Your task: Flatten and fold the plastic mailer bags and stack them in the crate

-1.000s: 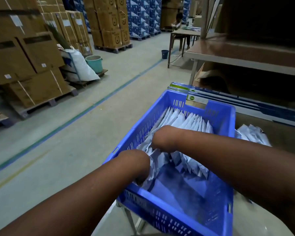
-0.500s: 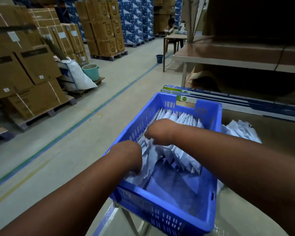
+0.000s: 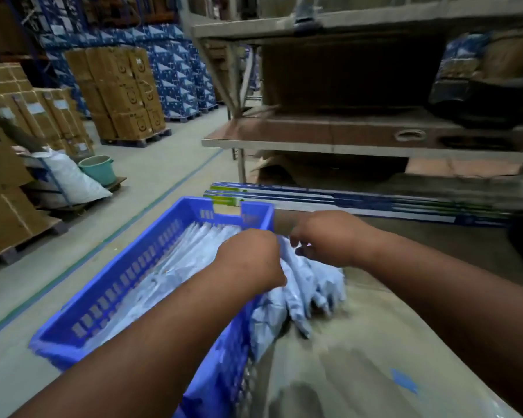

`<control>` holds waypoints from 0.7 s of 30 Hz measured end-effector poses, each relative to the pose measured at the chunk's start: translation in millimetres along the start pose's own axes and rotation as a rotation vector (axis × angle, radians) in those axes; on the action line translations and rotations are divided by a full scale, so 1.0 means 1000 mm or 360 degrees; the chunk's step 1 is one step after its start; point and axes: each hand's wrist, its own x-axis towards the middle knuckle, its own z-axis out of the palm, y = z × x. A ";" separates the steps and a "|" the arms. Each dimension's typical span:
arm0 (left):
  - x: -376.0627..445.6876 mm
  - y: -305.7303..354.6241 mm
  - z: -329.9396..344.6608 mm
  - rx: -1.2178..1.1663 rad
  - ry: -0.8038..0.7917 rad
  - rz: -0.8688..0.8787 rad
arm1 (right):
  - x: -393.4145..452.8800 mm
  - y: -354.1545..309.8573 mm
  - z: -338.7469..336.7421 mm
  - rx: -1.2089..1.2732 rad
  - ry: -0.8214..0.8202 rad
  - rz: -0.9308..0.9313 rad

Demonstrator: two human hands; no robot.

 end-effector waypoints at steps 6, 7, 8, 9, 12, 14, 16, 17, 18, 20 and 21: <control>0.031 0.081 0.031 -0.0052 -0.0135 -0.0015 | -0.084 0.068 0.036 0.0226 -0.0067 0.0220; 0.033 0.087 0.039 -0.0035 -0.0166 -0.0040 | -0.092 0.074 0.048 0.0253 -0.0059 0.0226; 0.034 0.092 0.048 -0.0015 -0.0189 -0.0078 | -0.100 0.078 0.059 0.0276 -0.0041 0.0229; 0.034 0.095 0.058 -0.0009 -0.0203 -0.0127 | -0.105 0.081 0.070 0.0305 -0.0024 0.0245; 0.027 0.097 0.081 -0.0014 -0.0276 -0.0257 | -0.108 0.077 0.103 0.0444 -0.0018 0.0381; 0.019 0.094 0.089 -0.0008 -0.0282 -0.0343 | -0.105 0.069 0.122 0.0543 -0.0012 0.0451; 0.006 0.087 0.090 0.0052 -0.0220 -0.0404 | -0.102 0.055 0.137 0.0622 -0.0024 0.0421; -0.001 0.082 0.094 0.0091 -0.0211 -0.0416 | -0.101 0.045 0.145 0.0650 -0.0041 0.0364; -0.008 0.078 0.100 0.0129 -0.0227 -0.0425 | -0.099 0.032 0.152 0.0675 -0.0067 0.0290; -0.022 0.073 0.112 0.0147 -0.0249 -0.0471 | -0.096 0.007 0.167 0.0738 -0.0103 0.0149; -0.026 0.068 0.123 0.0137 -0.0258 -0.0515 | -0.094 -0.006 0.172 0.0759 -0.0117 0.0087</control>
